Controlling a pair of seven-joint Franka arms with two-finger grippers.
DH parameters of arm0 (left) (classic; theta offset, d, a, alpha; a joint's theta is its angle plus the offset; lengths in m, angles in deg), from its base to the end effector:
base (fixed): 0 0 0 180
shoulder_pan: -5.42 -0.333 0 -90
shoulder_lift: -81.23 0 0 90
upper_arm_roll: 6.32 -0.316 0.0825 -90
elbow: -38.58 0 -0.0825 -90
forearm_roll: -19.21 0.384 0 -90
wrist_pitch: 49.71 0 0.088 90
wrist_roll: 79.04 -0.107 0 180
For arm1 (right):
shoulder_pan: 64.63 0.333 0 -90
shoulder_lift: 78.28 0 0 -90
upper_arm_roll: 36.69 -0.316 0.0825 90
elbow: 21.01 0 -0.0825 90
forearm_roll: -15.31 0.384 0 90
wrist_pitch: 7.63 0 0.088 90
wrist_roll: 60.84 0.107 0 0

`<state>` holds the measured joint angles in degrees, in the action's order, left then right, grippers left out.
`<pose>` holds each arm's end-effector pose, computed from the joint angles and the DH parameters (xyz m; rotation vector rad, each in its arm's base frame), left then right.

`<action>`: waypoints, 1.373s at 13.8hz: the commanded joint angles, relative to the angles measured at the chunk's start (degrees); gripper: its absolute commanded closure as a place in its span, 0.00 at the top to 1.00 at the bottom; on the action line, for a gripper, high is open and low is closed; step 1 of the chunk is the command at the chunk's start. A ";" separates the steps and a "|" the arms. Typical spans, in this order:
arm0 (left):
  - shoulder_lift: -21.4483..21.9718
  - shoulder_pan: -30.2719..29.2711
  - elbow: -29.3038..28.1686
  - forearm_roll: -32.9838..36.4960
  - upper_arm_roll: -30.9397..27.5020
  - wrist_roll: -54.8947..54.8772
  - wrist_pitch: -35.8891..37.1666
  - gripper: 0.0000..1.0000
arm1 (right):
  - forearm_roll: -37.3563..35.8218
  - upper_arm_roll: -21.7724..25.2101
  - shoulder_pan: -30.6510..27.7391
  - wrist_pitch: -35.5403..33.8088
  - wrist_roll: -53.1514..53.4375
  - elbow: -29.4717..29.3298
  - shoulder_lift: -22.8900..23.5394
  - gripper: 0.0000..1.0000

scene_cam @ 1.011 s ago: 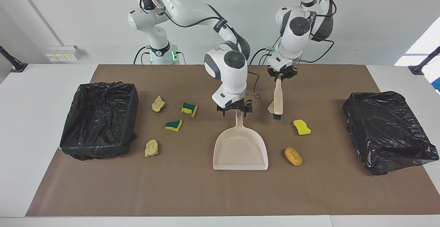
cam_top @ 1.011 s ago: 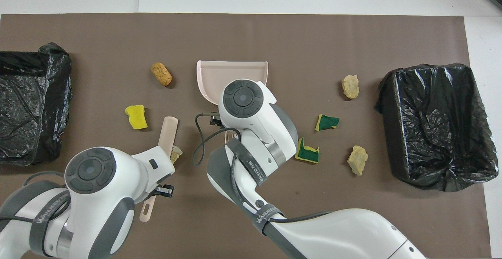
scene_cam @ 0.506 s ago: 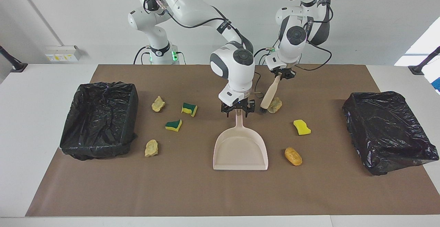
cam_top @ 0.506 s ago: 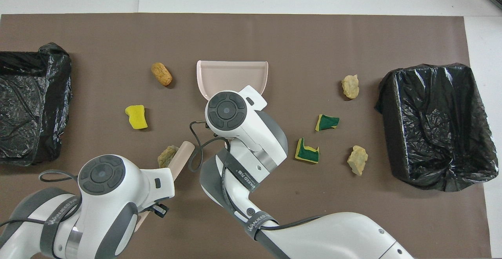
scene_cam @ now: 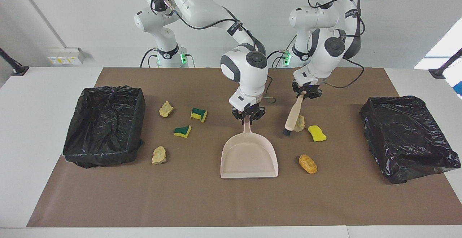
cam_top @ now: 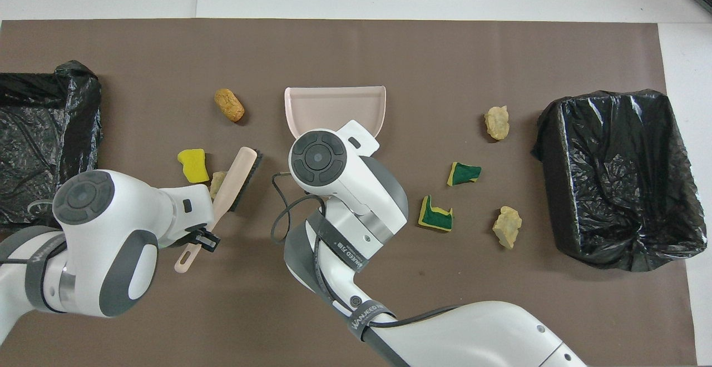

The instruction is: Sweep and dump trash in bin

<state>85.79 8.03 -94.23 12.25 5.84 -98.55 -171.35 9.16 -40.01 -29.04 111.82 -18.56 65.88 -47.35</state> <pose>0.4676 -0.1291 0.3645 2.9440 -0.7940 -0.1723 0.5539 0.4321 0.3516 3.1101 -0.0250 0.1004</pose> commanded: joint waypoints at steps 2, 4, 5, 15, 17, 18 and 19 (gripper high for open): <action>-8.32 -0.06 13.51 3.70 -2.13 -0.88 5.07 0.00 | -0.09 -0.45 -0.52 -2.46 -5.43 0.47 -3.15 0.00; -10.87 -0.15 20.02 4.06 -2.14 -0.62 9.47 0.00 | 2.96 -0.54 -1.04 -4.56 -11.93 0.65 -4.37 0.00; -12.28 -0.15 22.92 4.06 -2.22 -0.53 10.80 0.00 | 4.38 -0.54 -1.66 -5.53 -14.39 0.73 -5.08 0.00; -13.61 -2.07 24.37 9.05 -9.69 8.69 12.92 0.00 | 4.75 -0.45 -6.75 -12.75 -61.55 7.06 -12.82 0.00; -11.60 -2.43 20.59 13.89 -9.69 8.87 10.64 0.00 | 4.75 -0.45 -8.42 -12.31 -70.71 7.50 -12.73 0.00; -10.02 -3.04 17.79 13.99 -9.69 9.22 8.63 0.00 | 4.66 -0.45 -8.95 -11.53 -73.71 8.46 -12.82 0.00; -8.61 -3.31 14.81 13.99 -9.69 9.14 6.00 0.00 | 4.66 -0.45 -9.39 -9.78 -76.52 9.43 -12.91 0.00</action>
<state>72.49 5.70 -72.40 24.76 -4.30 -90.55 -160.80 12.95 -39.95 -37.14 99.37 -89.02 72.28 -58.64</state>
